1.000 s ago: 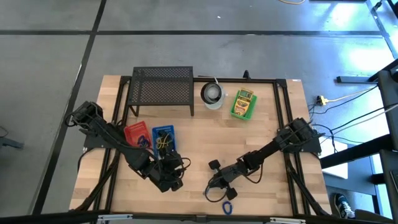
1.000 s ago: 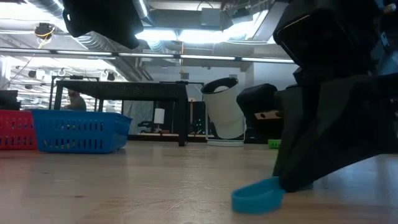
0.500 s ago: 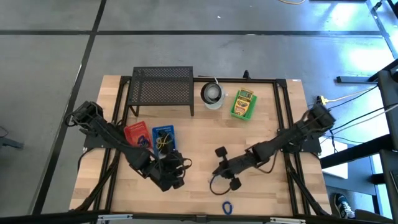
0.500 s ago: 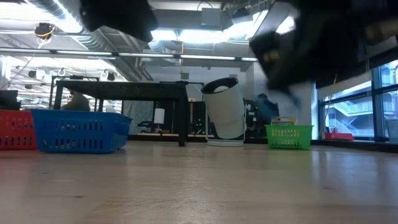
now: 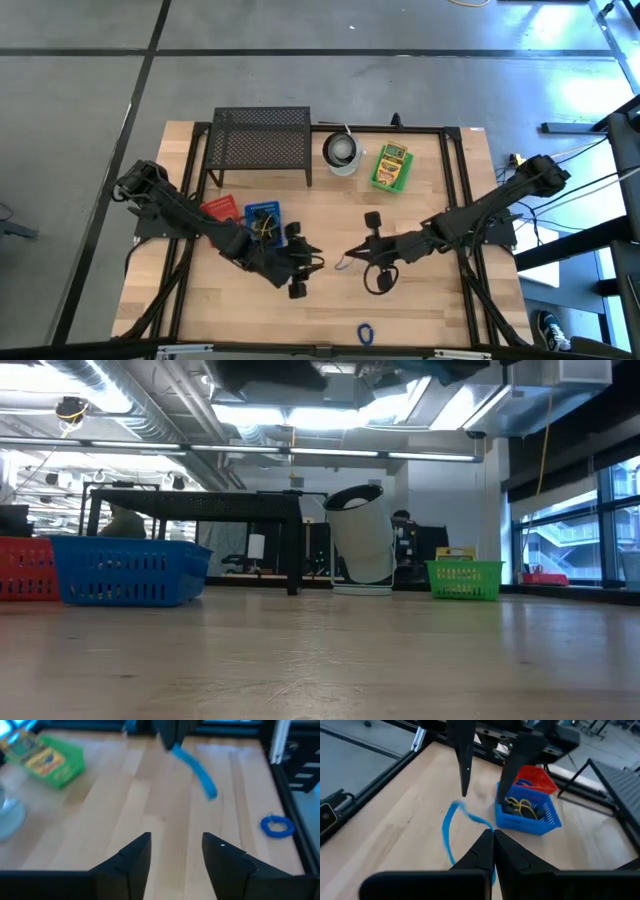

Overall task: Pick & Place Office Desk Supplies
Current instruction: Put the blue rubber band into the blue bin

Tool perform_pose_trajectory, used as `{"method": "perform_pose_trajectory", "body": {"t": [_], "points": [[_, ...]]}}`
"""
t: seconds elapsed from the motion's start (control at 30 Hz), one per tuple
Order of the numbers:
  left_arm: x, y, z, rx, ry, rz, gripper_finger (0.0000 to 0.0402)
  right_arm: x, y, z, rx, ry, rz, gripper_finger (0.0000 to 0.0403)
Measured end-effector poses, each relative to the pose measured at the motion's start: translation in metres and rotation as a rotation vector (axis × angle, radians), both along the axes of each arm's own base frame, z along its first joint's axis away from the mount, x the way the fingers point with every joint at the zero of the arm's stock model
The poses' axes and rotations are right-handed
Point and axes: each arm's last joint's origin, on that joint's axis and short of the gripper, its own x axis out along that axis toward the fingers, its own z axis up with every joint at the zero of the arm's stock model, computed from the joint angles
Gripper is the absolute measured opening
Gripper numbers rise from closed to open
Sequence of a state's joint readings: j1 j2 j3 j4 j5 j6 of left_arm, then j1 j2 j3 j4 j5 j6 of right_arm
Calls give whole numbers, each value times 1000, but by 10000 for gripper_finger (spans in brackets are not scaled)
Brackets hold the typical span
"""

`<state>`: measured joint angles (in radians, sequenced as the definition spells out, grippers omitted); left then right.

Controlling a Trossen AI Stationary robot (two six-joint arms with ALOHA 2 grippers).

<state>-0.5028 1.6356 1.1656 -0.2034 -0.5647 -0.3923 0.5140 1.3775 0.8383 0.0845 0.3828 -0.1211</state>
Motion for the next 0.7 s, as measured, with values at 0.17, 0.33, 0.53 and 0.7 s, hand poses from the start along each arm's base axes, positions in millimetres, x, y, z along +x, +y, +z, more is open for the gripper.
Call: {"method": "perform_pose_trajectory", "body": {"t": [0.17,0.33,0.53,0.7], "points": [[12,10,8,44,-75,-33,203,0,-1,1,-81,-14,13,10],[21,24,13,25,-129,-9,220,0,-2,1,-215,-30,6,10],[28,40,14,-12,-134,25,221,0,-4,2,-341,-40,-10,10],[31,48,13,-64,-128,15,220,1,-6,2,-400,-44,-28,10]]}}
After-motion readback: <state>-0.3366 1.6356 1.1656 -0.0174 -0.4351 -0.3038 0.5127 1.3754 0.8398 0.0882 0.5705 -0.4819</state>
